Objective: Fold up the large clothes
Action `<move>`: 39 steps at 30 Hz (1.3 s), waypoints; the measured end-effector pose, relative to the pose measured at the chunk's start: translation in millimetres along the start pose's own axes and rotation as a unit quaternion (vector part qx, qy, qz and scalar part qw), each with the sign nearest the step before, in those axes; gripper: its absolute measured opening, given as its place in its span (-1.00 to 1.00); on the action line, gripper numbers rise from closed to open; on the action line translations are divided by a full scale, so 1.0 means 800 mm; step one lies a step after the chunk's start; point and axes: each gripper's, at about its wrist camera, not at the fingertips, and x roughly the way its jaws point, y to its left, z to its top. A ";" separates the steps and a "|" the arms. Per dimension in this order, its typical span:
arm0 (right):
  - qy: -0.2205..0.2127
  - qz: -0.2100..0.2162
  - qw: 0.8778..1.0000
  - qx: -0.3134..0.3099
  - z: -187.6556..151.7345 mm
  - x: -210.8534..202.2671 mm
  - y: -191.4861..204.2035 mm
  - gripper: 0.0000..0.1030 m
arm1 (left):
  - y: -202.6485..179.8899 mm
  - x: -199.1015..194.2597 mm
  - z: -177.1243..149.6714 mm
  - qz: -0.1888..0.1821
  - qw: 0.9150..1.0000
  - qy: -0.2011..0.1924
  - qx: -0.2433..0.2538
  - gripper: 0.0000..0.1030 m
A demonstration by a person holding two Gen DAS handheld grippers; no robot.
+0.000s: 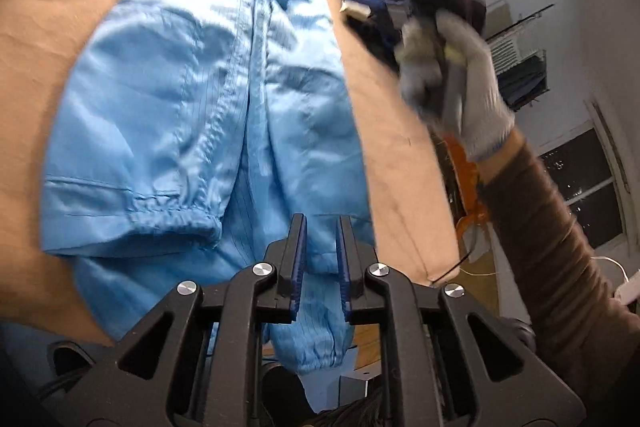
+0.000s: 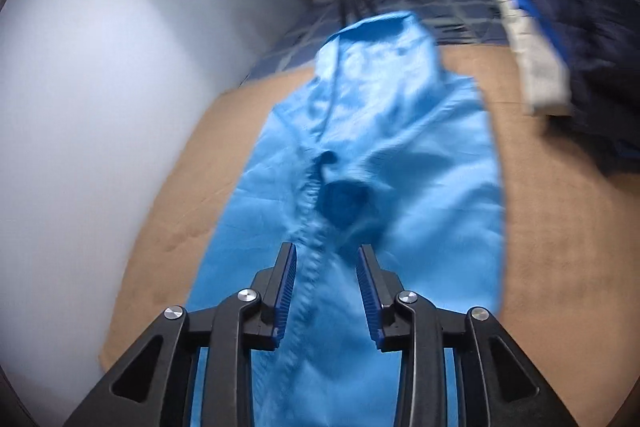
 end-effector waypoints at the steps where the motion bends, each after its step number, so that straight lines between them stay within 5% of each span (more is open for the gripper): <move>1: -0.003 -0.003 1.000 0.005 -0.008 -0.011 -0.004 -0.36 | -0.001 -0.009 0.001 0.002 1.000 -0.005 0.007 -0.77; 9: 0.005 -0.028 1.000 -0.002 -0.155 -0.100 -0.015 -0.41 | 0.030 -0.074 0.023 0.073 0.995 -0.038 0.051 -0.49; 16: 0.029 -0.070 0.994 -0.079 -0.253 -0.101 0.034 -0.34 | 0.094 -0.084 0.041 0.136 0.989 -0.036 0.038 -0.38; 19: 0.024 -0.061 0.995 -0.070 -0.250 -0.089 0.029 -0.38 | 0.110 -0.081 0.041 0.140 0.989 -0.038 0.021 -0.38; 23: 0.062 -0.133 0.988 -0.049 -0.252 -0.050 0.003 -0.43 | 0.111 -0.076 0.042 0.140 0.989 -0.033 0.019 -0.38; 27: 0.086 -0.111 0.989 -0.052 -0.251 -0.053 -0.002 -0.42 | 0.100 -0.068 0.058 0.152 0.987 -0.029 0.045 -0.38; 34: -0.018 -0.050 0.996 -0.069 -0.166 -0.087 -0.002 -0.39 | 0.084 -0.040 0.124 0.162 0.982 -0.051 0.078 -0.38; 39: -0.036 -0.042 0.995 -0.083 -0.097 -0.050 0.002 -0.39 | 0.101 -0.005 0.158 0.162 0.983 -0.051 0.067 -0.38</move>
